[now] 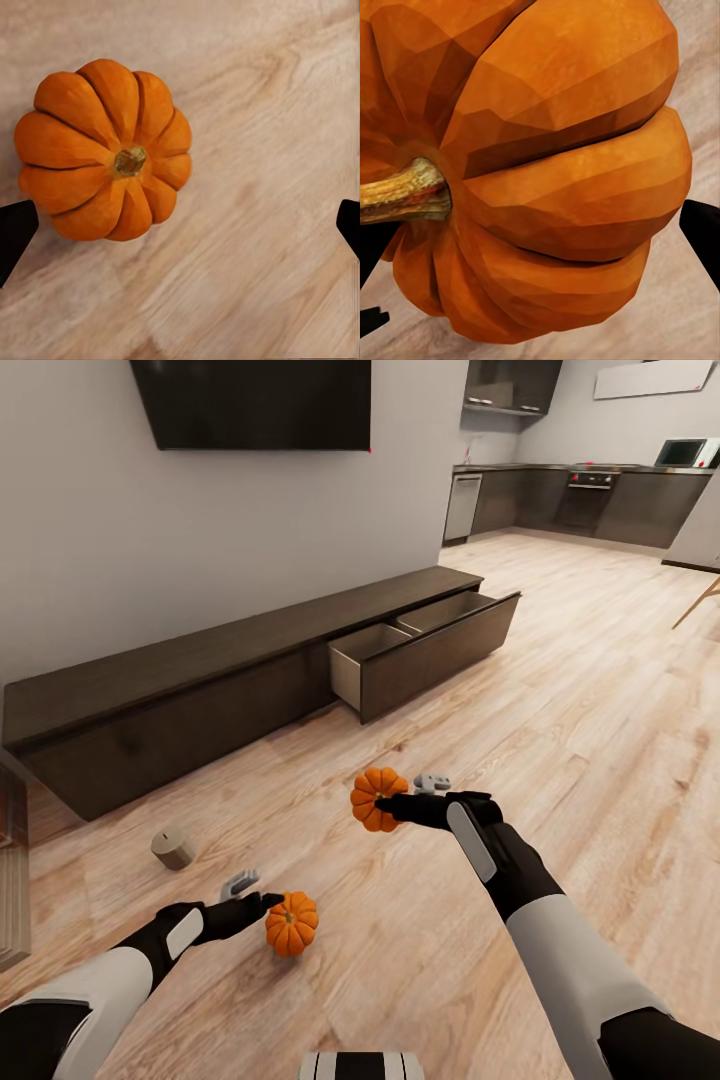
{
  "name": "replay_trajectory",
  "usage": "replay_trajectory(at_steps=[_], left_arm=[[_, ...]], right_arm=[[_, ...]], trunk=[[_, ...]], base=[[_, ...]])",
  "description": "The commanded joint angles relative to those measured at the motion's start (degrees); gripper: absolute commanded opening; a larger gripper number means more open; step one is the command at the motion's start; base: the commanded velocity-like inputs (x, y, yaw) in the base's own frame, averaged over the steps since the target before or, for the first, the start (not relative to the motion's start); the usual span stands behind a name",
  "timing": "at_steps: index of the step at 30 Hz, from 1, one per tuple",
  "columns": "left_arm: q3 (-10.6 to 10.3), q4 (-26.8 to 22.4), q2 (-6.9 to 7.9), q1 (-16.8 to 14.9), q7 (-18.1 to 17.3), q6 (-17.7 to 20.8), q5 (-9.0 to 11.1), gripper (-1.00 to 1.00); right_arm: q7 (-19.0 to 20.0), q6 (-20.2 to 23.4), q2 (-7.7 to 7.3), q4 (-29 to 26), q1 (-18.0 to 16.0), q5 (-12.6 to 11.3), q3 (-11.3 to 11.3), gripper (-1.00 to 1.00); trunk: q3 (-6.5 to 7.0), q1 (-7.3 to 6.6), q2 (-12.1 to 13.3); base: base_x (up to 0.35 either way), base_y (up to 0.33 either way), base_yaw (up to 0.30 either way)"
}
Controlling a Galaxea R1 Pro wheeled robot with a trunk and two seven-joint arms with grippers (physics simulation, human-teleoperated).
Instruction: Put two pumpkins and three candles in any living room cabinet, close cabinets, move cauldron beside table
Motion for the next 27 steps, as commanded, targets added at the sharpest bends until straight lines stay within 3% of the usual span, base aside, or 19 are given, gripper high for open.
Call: replay_trajectory(at_steps=[1,27], left_arm=[[-0.48,-0.03,0.05,-0.01,-0.49,0.24,0.56,1.00],[-0.60,0.10,-0.03,-0.01,-1.10,0.13,0.37,1.00]], right_arm=[[0.32,0.24,0.01,0.02,-0.03,0.29,-0.05,-1.00],[0.26,0.24,0.01,0.23,-0.05,0.34,-0.14,-1.00]], trunk=[[-0.04,-0.01,-0.02],[-5.58,0.63,-0.35]], base=[[0.000,0.000,0.000],[0.000,0.000,0.000]])
